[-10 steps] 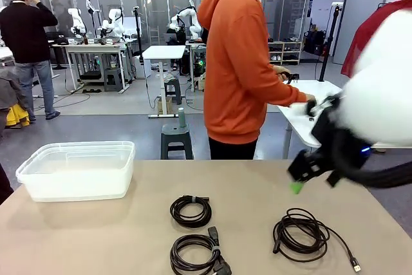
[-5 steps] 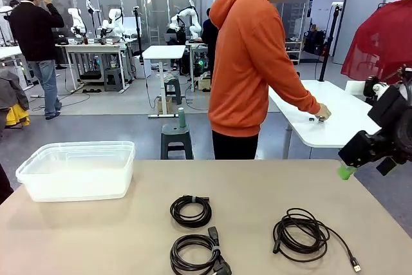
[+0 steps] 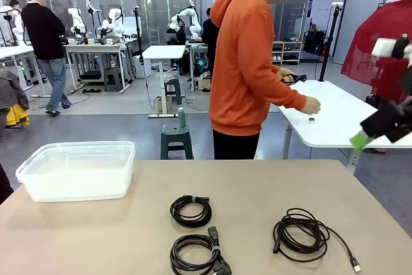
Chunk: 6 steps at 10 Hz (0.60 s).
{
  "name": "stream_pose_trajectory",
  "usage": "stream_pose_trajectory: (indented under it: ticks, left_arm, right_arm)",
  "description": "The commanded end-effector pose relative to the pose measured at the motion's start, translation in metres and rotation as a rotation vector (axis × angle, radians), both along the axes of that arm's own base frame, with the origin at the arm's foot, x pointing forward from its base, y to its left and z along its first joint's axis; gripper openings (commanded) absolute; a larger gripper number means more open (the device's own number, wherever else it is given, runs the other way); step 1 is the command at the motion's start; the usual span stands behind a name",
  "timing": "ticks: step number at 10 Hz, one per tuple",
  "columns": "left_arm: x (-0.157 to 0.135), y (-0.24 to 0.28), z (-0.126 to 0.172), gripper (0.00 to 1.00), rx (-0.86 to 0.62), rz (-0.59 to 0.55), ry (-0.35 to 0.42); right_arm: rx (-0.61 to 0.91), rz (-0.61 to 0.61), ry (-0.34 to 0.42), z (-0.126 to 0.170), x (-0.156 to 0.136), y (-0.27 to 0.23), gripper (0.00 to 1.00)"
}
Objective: Organize and store the cables.
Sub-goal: Place the Power Cable into the Organizing box.
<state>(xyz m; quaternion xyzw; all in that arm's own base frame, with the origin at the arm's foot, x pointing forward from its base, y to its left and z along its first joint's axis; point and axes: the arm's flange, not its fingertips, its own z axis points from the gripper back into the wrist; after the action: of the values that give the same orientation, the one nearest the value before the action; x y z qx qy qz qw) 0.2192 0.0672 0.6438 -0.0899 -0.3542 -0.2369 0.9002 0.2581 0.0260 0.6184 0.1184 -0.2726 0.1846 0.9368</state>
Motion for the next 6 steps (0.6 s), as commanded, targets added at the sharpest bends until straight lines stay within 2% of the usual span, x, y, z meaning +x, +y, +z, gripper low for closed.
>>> stream_pose_trajectory:
  ticks: [1, 3, 6]
  left_arm:
    - [-0.001, -0.001, 0.001, 1.0, 0.003, -0.009, -0.005]
    - [-0.001, -0.001, 0.001, 1.0, 0.003, -0.009, -0.005]
    - [-0.001, -0.001, 0.001, 1.0, 0.003, -0.009, -0.005]
  right_arm:
    - [0.058, 0.119, 0.009, 0.021, 0.017, 0.0, 1.0]
    - [0.04, 0.165, 0.054, 0.049, 0.032, 0.012, 1.0]
    - [-0.013, 0.161, 0.07, 0.058, 0.043, 0.024, 1.0]
